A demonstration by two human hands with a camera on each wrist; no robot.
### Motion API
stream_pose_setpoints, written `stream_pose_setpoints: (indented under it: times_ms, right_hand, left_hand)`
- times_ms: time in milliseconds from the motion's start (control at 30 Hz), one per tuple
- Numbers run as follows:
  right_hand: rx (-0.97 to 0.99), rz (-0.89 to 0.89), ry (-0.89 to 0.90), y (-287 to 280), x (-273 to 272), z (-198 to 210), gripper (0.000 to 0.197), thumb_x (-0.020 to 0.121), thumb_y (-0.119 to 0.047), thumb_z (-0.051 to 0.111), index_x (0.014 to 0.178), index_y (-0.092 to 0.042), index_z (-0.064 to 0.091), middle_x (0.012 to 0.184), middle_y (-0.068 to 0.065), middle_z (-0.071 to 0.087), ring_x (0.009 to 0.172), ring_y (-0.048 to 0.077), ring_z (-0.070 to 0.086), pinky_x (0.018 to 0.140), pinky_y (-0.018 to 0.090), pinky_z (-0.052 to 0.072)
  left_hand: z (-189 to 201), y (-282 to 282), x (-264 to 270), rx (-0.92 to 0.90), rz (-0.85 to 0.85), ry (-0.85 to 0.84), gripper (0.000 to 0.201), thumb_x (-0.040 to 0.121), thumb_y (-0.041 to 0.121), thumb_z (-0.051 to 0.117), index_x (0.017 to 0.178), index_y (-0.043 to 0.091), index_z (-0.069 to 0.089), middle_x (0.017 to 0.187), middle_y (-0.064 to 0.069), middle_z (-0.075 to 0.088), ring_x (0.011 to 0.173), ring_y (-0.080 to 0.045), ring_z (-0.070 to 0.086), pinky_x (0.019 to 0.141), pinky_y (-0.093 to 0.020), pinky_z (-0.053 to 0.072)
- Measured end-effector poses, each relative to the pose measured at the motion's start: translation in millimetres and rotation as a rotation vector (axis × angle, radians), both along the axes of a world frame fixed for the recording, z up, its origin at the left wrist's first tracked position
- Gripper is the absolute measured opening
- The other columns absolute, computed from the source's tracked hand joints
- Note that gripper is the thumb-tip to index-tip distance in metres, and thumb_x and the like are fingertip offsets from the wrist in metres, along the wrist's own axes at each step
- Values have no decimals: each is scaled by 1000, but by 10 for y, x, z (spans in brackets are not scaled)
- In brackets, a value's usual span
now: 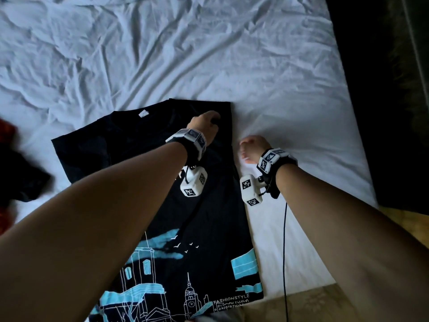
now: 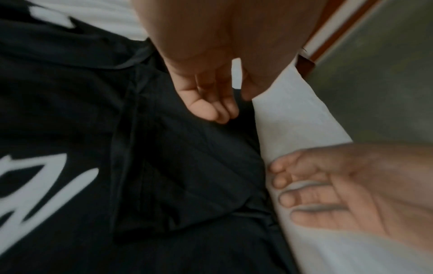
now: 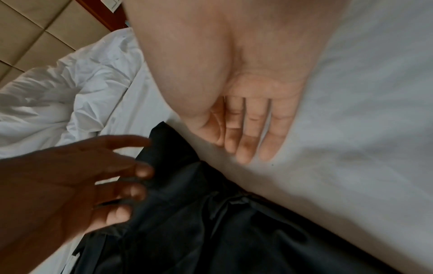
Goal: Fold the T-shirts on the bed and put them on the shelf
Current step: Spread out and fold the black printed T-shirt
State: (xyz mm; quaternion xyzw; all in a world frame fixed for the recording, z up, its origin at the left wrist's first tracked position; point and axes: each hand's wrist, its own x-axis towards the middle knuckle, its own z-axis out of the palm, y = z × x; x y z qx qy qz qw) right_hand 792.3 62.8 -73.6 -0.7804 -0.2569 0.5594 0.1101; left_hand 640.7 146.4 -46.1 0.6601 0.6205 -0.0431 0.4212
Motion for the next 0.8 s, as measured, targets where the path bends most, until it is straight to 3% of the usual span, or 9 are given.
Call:
stream_pose_setpoints:
  times_ms: [100,200,300,433,500,600,733,800]
  right_hand:
    - [-56,-89,76,-8,1,-48,19,85,-12,54,68,-18,60,72,8,62,60,22,62,59,30,52]
    - [-31,-67,115,-14,-26,-18,19,91,-13,56,74,-21,58,74,2,62,66,17,61,71,33,54]
    - [-23,-35,140,-37,-31,-29,15,90,-14,61,77,-21,57,78,3,64,71,18,63,76,33,56]
    - [-35,106,56,-25,-103,-130,18,77,-27,75,72,-17,60,72,6,66,68,21,66,70,35,58]
    - [-27,199,-12,-16,-153,-121,22,69,-36,78,74,-21,63,75,1,65,71,20,64,71,33,58]
    - [-33,274,-80,4,-216,-32,27,68,-39,75,66,-24,53,76,-4,60,76,20,60,63,27,50]
    - [-13,290,-69,23,-384,180,24,69,-29,72,83,-12,63,86,10,70,84,30,68,74,45,59]
    - [-8,341,-67,31,-522,280,24,65,-33,71,80,-16,61,85,8,70,86,31,68,75,43,59]
  left_hand:
    - [-108,57,127,12,-309,64,54,87,13,46,133,41,51,123,-8,61,108,-32,61,90,-33,50]
    - [-183,111,216,32,-645,153,64,90,5,43,141,43,40,126,-8,51,109,-36,57,84,-35,46]
    - [-186,128,295,131,-832,277,57,93,13,45,140,46,41,124,-8,48,106,-37,58,72,-34,40]
    - [-171,94,430,189,-809,332,30,91,37,48,118,35,60,120,-9,60,106,-36,60,75,-34,44]
    - [-194,77,474,169,-738,311,30,89,42,51,111,27,64,116,-11,62,104,-36,61,74,-34,46]
    - [-163,97,456,131,-573,258,27,87,33,57,110,19,63,114,-15,61,104,-38,61,74,-35,47]
    - [-71,106,232,95,-297,50,24,81,15,57,104,17,63,105,-13,64,97,-36,62,69,-31,43]
    - [8,89,57,91,-140,-45,26,79,13,59,103,20,67,104,-8,67,96,-32,63,71,-29,44]
